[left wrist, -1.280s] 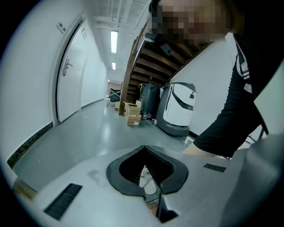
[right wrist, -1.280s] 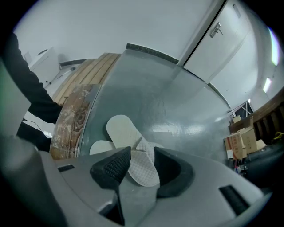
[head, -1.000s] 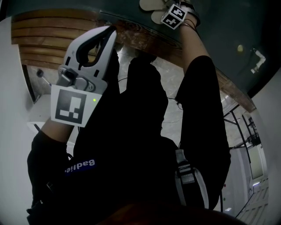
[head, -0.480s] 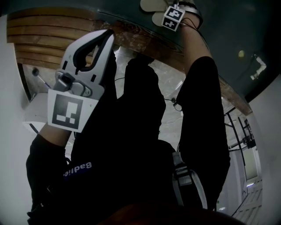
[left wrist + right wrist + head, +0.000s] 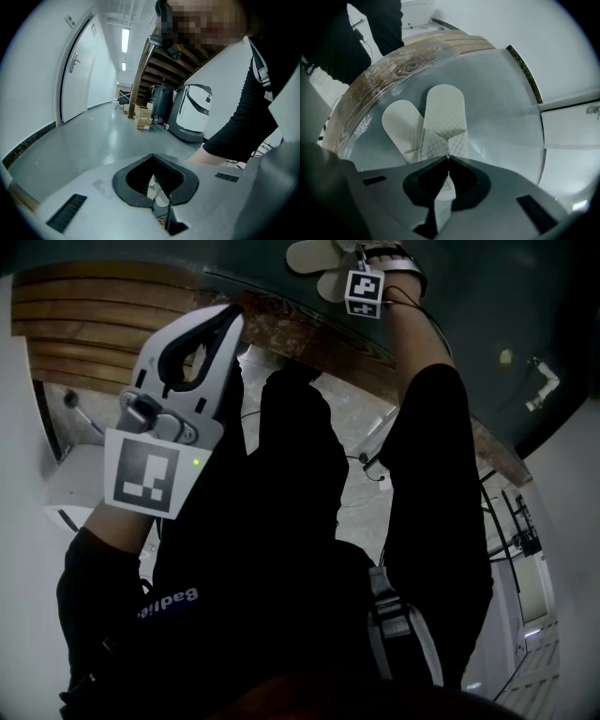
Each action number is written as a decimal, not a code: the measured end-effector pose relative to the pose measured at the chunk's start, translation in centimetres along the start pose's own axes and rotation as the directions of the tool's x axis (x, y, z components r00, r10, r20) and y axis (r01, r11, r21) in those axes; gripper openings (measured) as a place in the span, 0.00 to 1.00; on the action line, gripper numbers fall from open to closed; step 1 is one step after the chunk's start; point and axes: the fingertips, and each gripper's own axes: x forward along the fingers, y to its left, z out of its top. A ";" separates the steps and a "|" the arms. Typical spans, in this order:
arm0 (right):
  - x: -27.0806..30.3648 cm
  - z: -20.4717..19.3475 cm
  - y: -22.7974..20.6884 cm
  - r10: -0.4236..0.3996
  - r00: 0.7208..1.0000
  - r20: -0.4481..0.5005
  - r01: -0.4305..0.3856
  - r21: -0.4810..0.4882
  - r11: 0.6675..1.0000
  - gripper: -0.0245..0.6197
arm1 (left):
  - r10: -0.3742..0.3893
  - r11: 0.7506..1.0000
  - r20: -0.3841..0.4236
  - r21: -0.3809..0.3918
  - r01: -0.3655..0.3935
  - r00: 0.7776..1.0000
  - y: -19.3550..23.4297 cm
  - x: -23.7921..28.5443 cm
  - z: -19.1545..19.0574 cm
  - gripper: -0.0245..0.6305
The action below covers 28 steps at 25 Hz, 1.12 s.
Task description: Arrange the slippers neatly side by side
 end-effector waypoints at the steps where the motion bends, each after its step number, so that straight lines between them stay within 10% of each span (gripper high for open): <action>1: -0.1 0.3 -0.3 -0.008 1.000 0.011 0.008 -0.038 0.999 0.05 | 0.004 1.000 0.002 0.000 -0.004 1.000 0.1 0.1 0.0 0.04; 8: 0.0 3.4 -2.4 -0.028 0.995 0.096 0.053 -0.268 0.962 0.05 | 0.029 1.000 0.007 0.000 -0.029 1.000 1.4 0.4 -0.5 0.04; 28: 2.2 7.3 -2.7 0.009 0.990 0.143 0.063 -0.491 0.869 0.06 | 0.040 0.998 0.003 0.045 -0.041 0.999 3.1 1.7 -1.8 0.04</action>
